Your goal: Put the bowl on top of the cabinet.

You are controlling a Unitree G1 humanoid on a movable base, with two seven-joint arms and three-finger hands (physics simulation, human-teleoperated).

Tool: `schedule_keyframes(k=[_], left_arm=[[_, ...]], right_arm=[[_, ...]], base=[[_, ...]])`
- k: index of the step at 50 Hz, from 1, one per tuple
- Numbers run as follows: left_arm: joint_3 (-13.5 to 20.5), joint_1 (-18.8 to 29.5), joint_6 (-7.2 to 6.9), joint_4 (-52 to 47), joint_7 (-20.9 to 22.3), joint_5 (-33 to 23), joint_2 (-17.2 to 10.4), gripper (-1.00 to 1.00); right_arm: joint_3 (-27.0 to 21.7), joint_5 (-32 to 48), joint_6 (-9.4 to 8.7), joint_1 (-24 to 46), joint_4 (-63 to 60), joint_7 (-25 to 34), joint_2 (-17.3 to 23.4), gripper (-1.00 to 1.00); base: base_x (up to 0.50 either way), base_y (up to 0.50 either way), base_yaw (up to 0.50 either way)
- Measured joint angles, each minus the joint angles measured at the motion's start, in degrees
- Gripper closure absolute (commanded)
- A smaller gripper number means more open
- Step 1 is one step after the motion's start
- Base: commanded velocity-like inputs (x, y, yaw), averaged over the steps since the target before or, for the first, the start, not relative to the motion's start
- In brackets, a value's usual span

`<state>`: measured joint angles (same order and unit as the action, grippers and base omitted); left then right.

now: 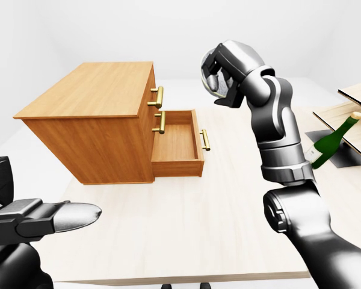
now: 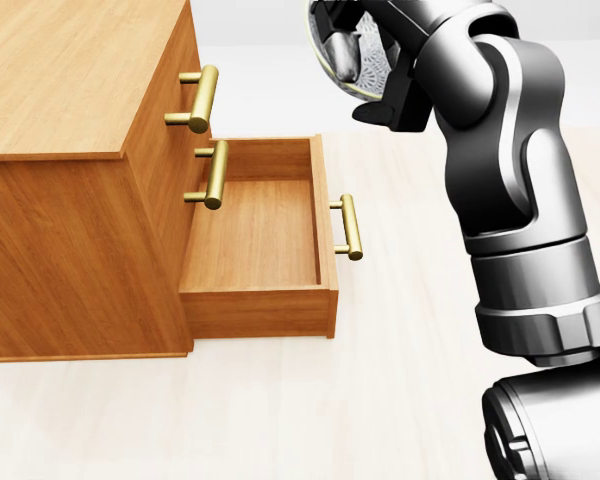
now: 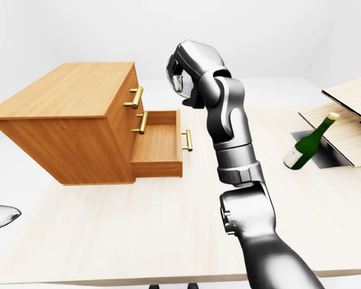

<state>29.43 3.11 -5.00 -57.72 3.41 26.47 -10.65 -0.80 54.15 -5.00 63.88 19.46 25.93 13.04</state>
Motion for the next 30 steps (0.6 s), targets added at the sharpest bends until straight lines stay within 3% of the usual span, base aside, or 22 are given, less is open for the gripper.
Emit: schedule_keyframes(k=[30], left_arm=[[0.4, 0.2, 0.0, -0.1, -0.6, 1.2, -0.4, -1.0]], right_arm=[[2.9, -1.2, 0.0, 12.0, 15.4, -3.8, -6.5, 1.0]], base=[[0.0, 0.0, 0.0]])
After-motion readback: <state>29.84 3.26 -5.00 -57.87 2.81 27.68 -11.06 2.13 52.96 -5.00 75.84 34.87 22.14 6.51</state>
